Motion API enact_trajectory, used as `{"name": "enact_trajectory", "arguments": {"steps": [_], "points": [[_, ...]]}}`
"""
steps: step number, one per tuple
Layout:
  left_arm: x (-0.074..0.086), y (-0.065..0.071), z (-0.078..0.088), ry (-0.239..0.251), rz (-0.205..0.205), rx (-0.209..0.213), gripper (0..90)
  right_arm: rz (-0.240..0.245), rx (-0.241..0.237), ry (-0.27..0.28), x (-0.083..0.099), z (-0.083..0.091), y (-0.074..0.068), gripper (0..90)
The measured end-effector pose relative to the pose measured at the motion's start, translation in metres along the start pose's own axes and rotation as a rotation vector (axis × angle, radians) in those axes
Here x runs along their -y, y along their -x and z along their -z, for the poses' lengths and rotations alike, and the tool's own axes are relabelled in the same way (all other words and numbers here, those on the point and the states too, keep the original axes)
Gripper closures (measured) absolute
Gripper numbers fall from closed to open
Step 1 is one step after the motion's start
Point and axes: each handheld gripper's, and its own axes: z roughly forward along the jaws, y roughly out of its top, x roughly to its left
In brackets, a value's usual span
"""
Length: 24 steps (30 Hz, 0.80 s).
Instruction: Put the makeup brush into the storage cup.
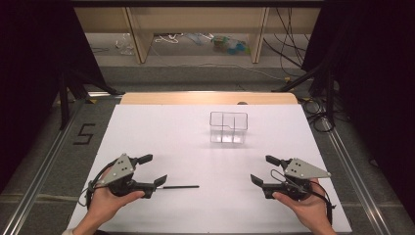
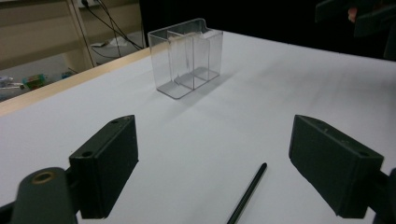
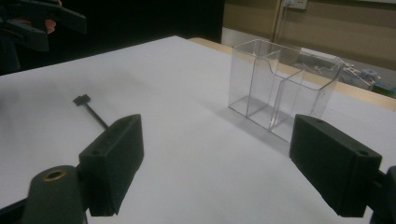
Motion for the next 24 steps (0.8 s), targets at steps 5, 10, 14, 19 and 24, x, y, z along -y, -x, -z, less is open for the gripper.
{"name": "enact_trajectory", "arguments": {"steps": [5, 10, 14, 19, 24], "points": [[-0.011, 0.001, -0.013, -0.066, -0.061, 0.055, 15.7, -0.002, -0.001, -0.014, 0.001, 0.0, 0.0, 18.7], [-0.021, 0.005, -0.029, -0.155, -0.129, 0.107, 16.1, -0.001, 0.002, -0.034, 0.0, 0.002, 0.0, 18.7], [-0.024, 0.006, -0.038, -0.229, -0.182, 0.13, 16.7, -0.002, -0.001, -0.033, 0.0, 0.001, 0.0, 18.7], [-0.028, 0.007, -0.048, -0.313, -0.248, 0.17, 18.1, -0.003, -0.005, -0.017, 0.001, 0.0, 0.0, 18.7], [-0.031, 0.009, -0.058, -0.47, -0.32, 0.231, 18.1, -0.003, -0.011, -0.017, 0.001, 0.0, 0.0, 18.6]]}}
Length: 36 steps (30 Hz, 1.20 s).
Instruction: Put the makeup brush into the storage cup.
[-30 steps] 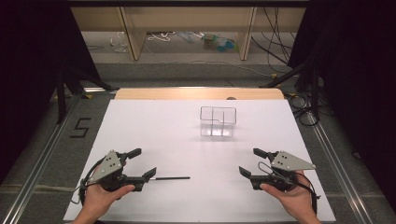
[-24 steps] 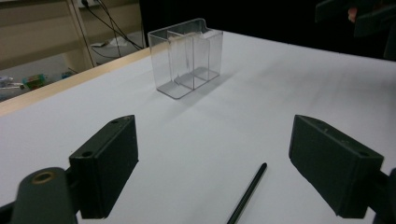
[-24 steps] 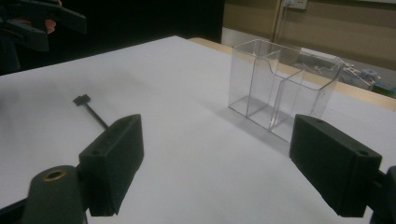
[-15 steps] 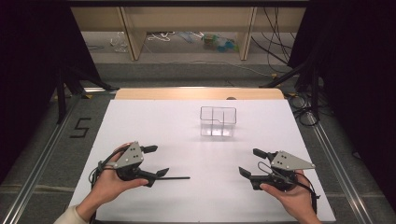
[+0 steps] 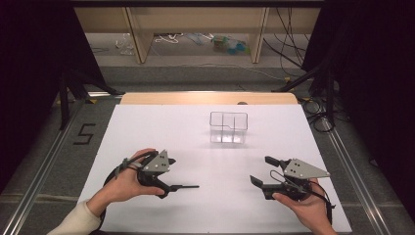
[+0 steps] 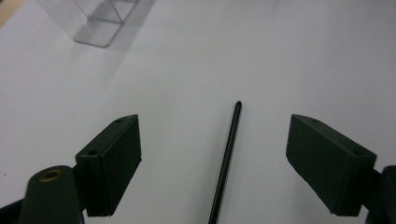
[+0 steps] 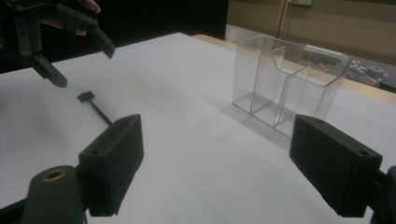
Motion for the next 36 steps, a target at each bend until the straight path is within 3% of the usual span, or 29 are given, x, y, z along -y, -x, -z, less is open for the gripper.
{"name": "enact_trajectory", "arguments": {"steps": [1, 2, 3, 5, 6, 9, 12, 14, 15, 17, 18, 22, 26, 27, 29, 30, 36], "points": [[-0.002, -0.002, 0.0, -0.048, -0.036, 0.015, 18.2, 0.0, -0.001, 0.0, 0.0, 0.0, 0.0, 18.6], [-0.003, 0.0, -0.003, -0.055, -0.017, 0.017, 18.2, 0.0, -0.001, 0.0, 0.0, 0.0, 0.0, 18.6], [-0.004, -0.002, -0.004, -0.099, -0.041, 0.029, 18.3, -0.002, -0.007, 0.004, 0.0, 0.0, 0.0, 18.6], [-0.006, -0.002, -0.009, -0.151, -0.052, 0.043, 19.3, -0.003, -0.008, 0.001, 0.0, -0.001, 0.0, 18.6], [-0.006, -0.001, -0.011, -0.16, -0.041, 0.051, 20.3, -0.004, -0.008, -0.005, 0.0, -0.001, 0.0, 18.6], [-0.008, -0.003, -0.016, -0.221, -0.059, 0.074, 21.6, -0.026, -0.025, 0.004, 0.001, -0.002, -0.002, 18.6], [-0.009, -0.007, -0.021, -0.305, -0.104, 0.109, 23.7, -0.004, -0.006, 0.0, 0.001, -0.001, 0.0, 18.6], [-0.006, -0.006, -0.027, -0.323, -0.092, 0.144, 24.2, -0.001, -0.006, -0.001, 0.001, -0.001, 0.0, 18.6], [-0.006, -0.008, -0.029, -0.354, -0.115, 0.169, 24.4, -0.001, -0.009, 0.001, 0.001, -0.001, 0.0, 18.6], [-0.003, -0.008, -0.035, -0.362, -0.075, 0.189, 24.7, 0.0, -0.011, 0.001, 0.001, -0.001, 0.0, 18.6], [-0.003, -0.011, -0.037, -0.401, -0.114, 0.193, 24.9, -0.001, -0.015, 0.013, 0.001, -0.002, 0.0, 18.6], [-0.002, -0.013, -0.044, -0.429, -0.12, 0.204, 25.9, 0.0, -0.008, 0.0, 0.001, -0.001, 0.0, 18.6], [-0.002, -0.012, -0.047, -0.424, -0.111, 0.229, 28.5, 0.001, -0.01, -0.005, 0.001, -0.001, 0.0, 18.6], [-0.003, -0.013, -0.048, -0.437, -0.127, 0.236, 29.2, -0.001, -0.012, -0.007, 0.001, -0.001, 0.0, 18.6], [-0.002, -0.012, -0.051, -0.426, -0.1, 0.239, 29.8, -0.001, -0.011, -0.007, 0.001, -0.001, -0.001, 18.6], [-0.003, -0.014, -0.051, -0.448, -0.131, 0.244, 30.2, 0.0, -0.01, -0.007, 0.001, -0.001, 0.0, 18.6], [-0.002, -0.016, -0.054, -0.469, -0.13, 0.24, 32.9, 0.002, -0.008, -0.005, 0.001, -0.001, 0.0, 18.6]]}}
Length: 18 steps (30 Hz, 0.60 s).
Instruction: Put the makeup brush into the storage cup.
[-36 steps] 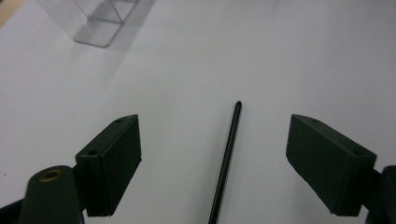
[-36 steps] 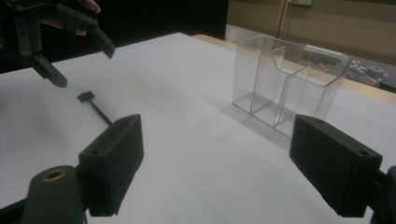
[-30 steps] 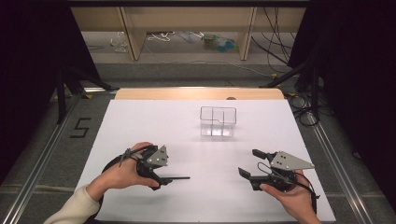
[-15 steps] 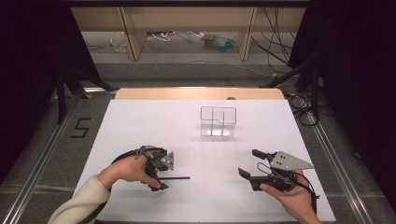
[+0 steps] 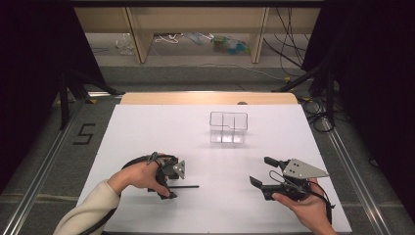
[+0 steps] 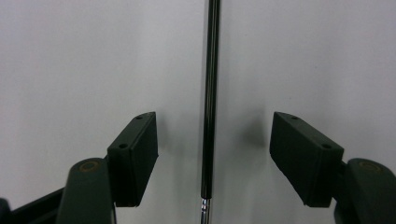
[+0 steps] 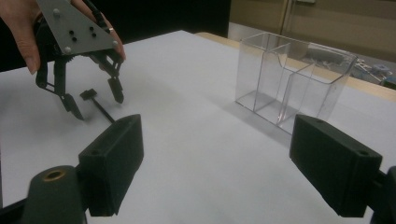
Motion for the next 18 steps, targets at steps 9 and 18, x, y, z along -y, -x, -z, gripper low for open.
{"name": "enact_trajectory", "arguments": {"steps": [9, 18], "points": [[-0.002, -0.001, -0.0034, -0.018, -0.004, 0.006, 35.9, 0.001, 0.0, 0.003, 0.0002, -0.0006, -0.0002, 18.6], [-0.0052, -0.0005, -0.0034, -0.041, -0.017, -0.004, 39.9, -0.001, 0.0, 0.002, 0.0003, -0.0007, -0.0002, 18.7]]}}
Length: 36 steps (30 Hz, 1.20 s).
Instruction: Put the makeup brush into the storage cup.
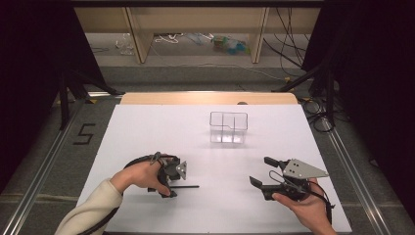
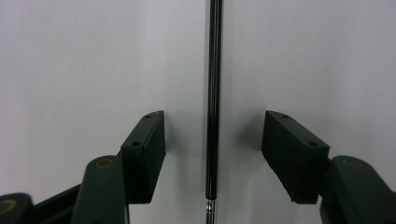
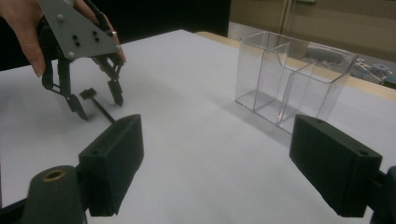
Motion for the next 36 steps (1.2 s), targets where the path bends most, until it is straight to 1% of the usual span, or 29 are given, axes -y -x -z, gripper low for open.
{"name": "enact_trajectory", "arguments": {"steps": [2, 6, 8, 10, 11, 13, 14, 15, 16, 17, 18, 19, 20, 21, 22, 23, 25, 26, 27, 28, 30, 31, 32, 33, 36], "points": [[-0.001, 0.001, 0.0, -0.007, -0.004, 0.002, 41.1, 0.0, -0.002, -0.006, 0.0, 0.001, 0.0, 18.7], [-0.002, 0.003, 0.0, -0.013, -0.005, 0.005, 44.7, 0.002, 0.002, 0.001, 0.0, 0.0, 0.0, 18.7], [-0.004, 0.004, 0.0, -0.024, -0.022, 0.005, 46.7, -0.001, -0.002, -0.01, 0.0, 0.001, 0.0, 18.7], [-0.005, 0.004, 0.001, -0.034, -0.027, 0.009, 48.8, -0.002, -0.003, -0.01, 0.0, 0.0, 0.0, 18.7], [-0.006, 0.005, 0.001, -0.038, -0.026, 0.014, 50.4, 0.002, 0.001, 0.0, 0.0, 0.0, 0.0, 18.7], [-0.007, 0.006, 0.001, -0.041, -0.03, 0.013, 54.1, 0.002, 0.0, 0.0, 0.0, 0.0, 0.0, 18.7], [-0.007, 0.006, 0.001, -0.045, -0.04, 0.019, 54.1, 0.002, 0.0, 0.0, 0.0, 0.0, 0.0, 18.7], [-0.008, 0.007, 0.001, -0.047, -0.056, 0.013, 57.9, 0.002, -0.002, -0.007, 0.0, 0.0, 0.0, 18.7], [-0.009, 0.008, 0.001, -0.05, -0.062, 0.019, 59.4, 0.002, 0.004, 0.003, 0.0, 0.0, 0.0, 18.7], [-0.009, 0.009, 0.001, -0.052, -0.066, 0.018, 61.4, 0.002, 0.008, -0.024, -0.001, 0.002, 0.0, 18.7], [-0.009, 0.009, 0.001, -0.052, -0.066, 0.018, 62.8, -0.001, 0.006, -0.021, -0.001, 0.003, 0.0, 18.7], [-0.01, 0.009, 0.001, -0.053, -0.067, 0.017, 64.5, 0.001, 0.002, -0.002, 0.0, 0.001, 0.0, 18.7], [-0.01, 0.009, 0.001, -0.051, -0.06, 0.018, 66.1, 0.0, 0.005, 0.004, 0.0, 0.0, 0.0, 18.7], [-0.01, 0.009, 0.001, -0.051, -0.06, 0.018, 67.7, 0.001, 0.001, -0.005, 0.0, 0.0, 0.0, 18.7], [-0.01, 0.008, 0.001, -0.055, -0.058, 0.021, 69.1, 0.003, 0.005, 0.006, 0.0, 0.0, 0.0, 18.7], [-0.011, 0.008, 0.001, -0.059, -0.058, 0.022, 70.4, 0.001, 0.003, -0.014, 0.0, 0.001, 0.0, 18.7], [-0.011, 0.008, 0.001, -0.062, -0.059, 0.022, 71.9, -0.002, 0.0, -0.01, 0.0, 0.001, 0.0, 18.7], [-0.012, 0.007, 0.001, -0.066, -0.055, 0.02, 73.3, 0.003, 0.0, 0.001, 0.0, 0.0, 0.0, 18.7], [-0.012, 0.008, 0.001, -0.059, -0.042, 0.02, 74.0, 0.0, 0.004, 0.005, 0.0, 0.0, 0.0, 18.7], [-0.013, 0.007, 0.001, -0.072, -0.052, 0.018, 75.1, 0.003, 0.003, -0.003, 0.0, 0.001, 0.0, 18.7], [-0.015, 0.007, 0.001, -0.082, -0.053, 0.012, 79.4, 0.002, 0.003, -0.002, 0.0, 0.001, 0.0, 18.7], [-0.015, 0.007, 0.001, -0.082, -0.053, 0.012, 80.9, 0.001, 0.003, -0.002, 0.0, 0.001, 0.0, 18.7], [-0.015, 0.007, 0.0, -0.08, -0.043, 0.015, 80.9, 0.001, 0.003, -0.002, 0.0, 0.001, 0.0, 18.7], [-0.015, 0.007, 0.0, -0.081, -0.039, 0.016, 83.5, 0.002, 0.002, -0.002, 0.0, 0.001, 0.0, 18.7], [-0.015, 0.007, 0.0, -0.081, -0.037, 0.016, 84.7, -0.001, 0.0, -0.004, 0.0, 0.001, 0.0, 18.7]]}}
